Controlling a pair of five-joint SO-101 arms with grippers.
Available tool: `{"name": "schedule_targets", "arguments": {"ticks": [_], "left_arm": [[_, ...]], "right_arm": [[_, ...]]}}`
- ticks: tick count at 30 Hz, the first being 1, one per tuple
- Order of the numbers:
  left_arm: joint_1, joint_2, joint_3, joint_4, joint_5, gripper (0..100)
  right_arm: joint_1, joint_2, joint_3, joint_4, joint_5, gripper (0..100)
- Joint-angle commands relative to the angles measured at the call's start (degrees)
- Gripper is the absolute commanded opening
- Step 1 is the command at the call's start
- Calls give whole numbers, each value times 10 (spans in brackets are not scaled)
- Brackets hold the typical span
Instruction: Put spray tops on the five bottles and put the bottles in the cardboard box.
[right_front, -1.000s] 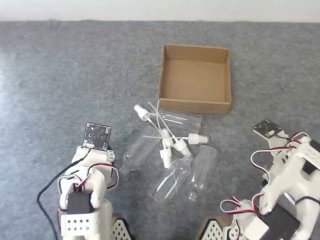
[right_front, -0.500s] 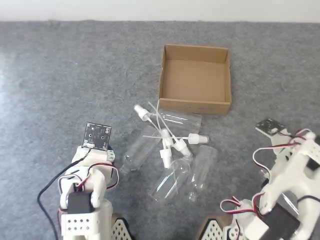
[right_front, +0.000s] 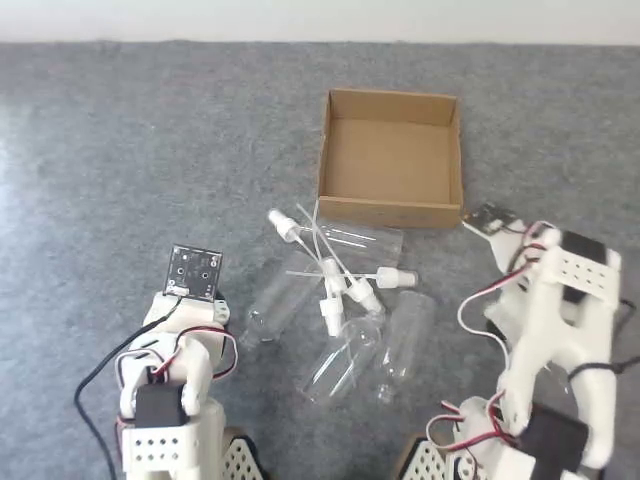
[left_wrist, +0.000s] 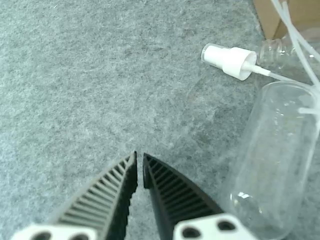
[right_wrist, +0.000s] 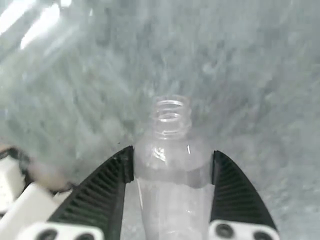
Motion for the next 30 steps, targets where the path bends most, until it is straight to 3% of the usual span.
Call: {"name": "schedule_targets", "arguments": {"ticks": [1, 14, 22, 30], "left_arm": [[-2, -11, -5, -17, -7, 19], [-2, -11, -5, -17, -7, 19], [-2, -11, -5, -17, -7, 19], [-2, -11, -5, -16, -7, 19]], "right_arm": [[-41, -5, -48, -23, -48, 141], [-162, 2, -64, -47, -182, 141], [-210, 2, -62, -43, -187, 151], [-216, 56, -66, -48, -186, 253]]}}
